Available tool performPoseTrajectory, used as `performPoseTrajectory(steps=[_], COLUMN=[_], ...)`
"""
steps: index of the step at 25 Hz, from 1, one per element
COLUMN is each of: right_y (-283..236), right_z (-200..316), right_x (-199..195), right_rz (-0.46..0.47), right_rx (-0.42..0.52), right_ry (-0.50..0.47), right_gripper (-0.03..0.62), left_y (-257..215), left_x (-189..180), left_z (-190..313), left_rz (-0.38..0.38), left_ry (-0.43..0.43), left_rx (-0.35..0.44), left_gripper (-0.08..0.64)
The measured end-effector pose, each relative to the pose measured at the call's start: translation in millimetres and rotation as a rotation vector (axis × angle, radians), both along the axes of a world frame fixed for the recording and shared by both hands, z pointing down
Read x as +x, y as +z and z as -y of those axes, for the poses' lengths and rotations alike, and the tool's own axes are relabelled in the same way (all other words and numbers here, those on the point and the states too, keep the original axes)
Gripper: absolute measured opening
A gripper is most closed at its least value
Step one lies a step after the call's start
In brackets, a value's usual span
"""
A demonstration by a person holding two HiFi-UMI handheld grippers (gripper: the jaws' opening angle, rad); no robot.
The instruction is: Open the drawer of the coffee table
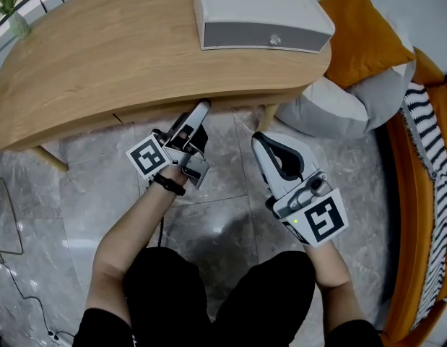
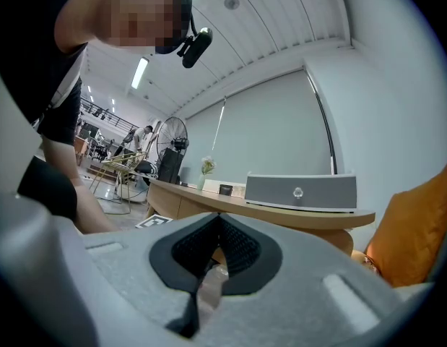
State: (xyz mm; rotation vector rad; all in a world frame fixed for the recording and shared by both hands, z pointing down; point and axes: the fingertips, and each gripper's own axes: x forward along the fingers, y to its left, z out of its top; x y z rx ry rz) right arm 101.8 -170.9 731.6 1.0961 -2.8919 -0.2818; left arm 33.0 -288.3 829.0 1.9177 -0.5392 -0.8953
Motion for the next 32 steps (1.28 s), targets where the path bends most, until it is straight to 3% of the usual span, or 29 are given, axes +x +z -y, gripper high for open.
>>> performPoseTrajectory(steps=[16, 21, 28, 32], right_y=[-7.7, -10.3, -17.5, -15.4], right_z=[-6.4, -6.9, -9.5, -12.9], right_x=[-5.0, -11.7, -11.8, -15.9], right_rz=[0.024, 0.023, 0.040, 0.003], right_rx=[0.019, 0.022, 0.028, 0.034], right_ry=[-0.028, -0.045, -0.054, -0.071], right_gripper=[0.005, 0.005, 0.005, 0.005], left_y=[2.6, 0.6, 2.4, 2.5], left_x=[11.9, 11.8, 16.4, 18.1], left_z=[-50.5, -61.1, -80.1, -86.9], left_rz=[0.077, 0.258, 0.308, 0.347], left_ry=[0.096, 0.092, 0.135, 0.151], left_rx=[-0.019, 0.104, 0.109, 0.133], left_gripper=[0.222, 0.207, 0.192, 0.176])
